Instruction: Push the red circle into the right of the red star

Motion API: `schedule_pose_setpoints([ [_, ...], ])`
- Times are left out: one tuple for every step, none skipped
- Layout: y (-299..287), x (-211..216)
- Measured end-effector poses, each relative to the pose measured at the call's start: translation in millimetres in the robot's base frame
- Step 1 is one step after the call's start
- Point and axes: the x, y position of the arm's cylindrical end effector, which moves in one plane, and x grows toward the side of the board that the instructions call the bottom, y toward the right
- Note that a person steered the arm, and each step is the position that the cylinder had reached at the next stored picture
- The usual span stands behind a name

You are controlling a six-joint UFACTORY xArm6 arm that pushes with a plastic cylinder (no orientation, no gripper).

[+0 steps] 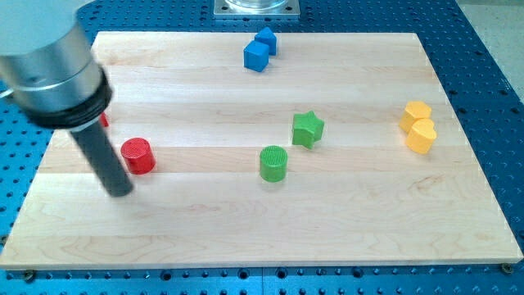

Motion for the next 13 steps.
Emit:
schedule_pose_setpoints([
  [-2,-10],
  [5,-36],
  [-2,-60],
  [23,-49],
  [30,-66],
  [-18,-82],
  [-14,-86],
  [32,-72],
  [53,-89],
  [49,-118],
  [-7,-123],
  [-6,-123],
  [78,-126],
])
